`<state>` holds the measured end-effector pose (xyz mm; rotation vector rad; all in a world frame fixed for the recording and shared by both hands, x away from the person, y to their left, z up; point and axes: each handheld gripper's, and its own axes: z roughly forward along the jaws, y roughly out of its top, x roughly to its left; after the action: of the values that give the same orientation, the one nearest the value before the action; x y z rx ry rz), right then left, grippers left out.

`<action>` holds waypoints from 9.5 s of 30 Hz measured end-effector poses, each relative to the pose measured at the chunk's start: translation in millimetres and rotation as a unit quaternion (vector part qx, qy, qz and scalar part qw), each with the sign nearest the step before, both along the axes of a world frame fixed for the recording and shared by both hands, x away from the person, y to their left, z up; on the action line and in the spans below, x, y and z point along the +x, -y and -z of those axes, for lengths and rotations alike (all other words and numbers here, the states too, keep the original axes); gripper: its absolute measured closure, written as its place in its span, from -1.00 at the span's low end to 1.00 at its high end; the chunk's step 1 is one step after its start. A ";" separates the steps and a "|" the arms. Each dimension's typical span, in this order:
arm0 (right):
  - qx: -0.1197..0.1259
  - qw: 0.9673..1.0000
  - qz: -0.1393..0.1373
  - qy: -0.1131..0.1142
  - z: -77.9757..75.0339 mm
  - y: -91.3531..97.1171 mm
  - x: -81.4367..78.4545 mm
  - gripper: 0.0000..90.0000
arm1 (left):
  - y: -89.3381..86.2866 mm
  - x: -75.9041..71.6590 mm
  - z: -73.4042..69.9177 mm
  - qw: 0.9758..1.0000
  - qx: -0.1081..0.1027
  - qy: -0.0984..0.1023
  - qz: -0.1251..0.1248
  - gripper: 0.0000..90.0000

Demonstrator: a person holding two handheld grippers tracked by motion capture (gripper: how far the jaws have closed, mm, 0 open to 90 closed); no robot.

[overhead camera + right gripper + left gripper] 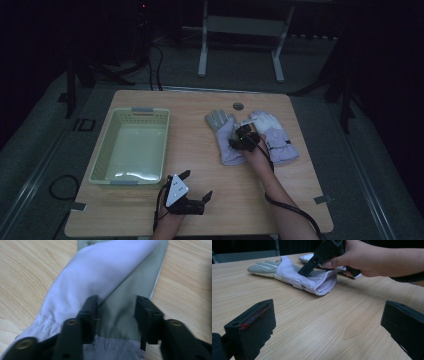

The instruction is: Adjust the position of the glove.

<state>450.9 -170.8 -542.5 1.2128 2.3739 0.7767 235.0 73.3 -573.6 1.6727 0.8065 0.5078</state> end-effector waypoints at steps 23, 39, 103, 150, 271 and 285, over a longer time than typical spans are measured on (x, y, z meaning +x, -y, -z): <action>0.143 0.987 0.038 0.056 -66.0 4.2 -60.2 0.92 | 0.2 -0.3 -0.1 1.000 0.001 0.002 -0.003 -1.00; 0.164 0.980 0.097 0.051 -30.3 -15.9 -99.6 0.92 | 0.3 -0.3 0.0 1.000 0.001 0.002 -0.002 -1.00; 0.078 0.990 0.100 0.066 -58.6 149.9 -16.9 0.00 | -0.2 1.1 0.1 1.000 -0.004 -0.006 -0.003 -1.00; 0.059 0.988 0.141 0.031 -45.9 143.6 -4.3 0.75 | -0.6 1.1 0.0 1.000 -0.004 -0.008 -0.003 -1.00; 0.103 0.985 0.129 0.051 -81.4 143.8 -86.9 0.76 | 0.7 0.9 -0.2 1.000 0.002 -0.009 -0.008 -1.00; 0.097 0.988 0.103 0.068 -124.1 90.5 -87.1 0.76 | 0.8 0.8 -0.2 1.000 0.001 -0.008 -0.008 -1.00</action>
<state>363.9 -261.3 -418.4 1.4060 2.0635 1.0041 235.8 72.5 -573.5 1.6753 0.8320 0.5067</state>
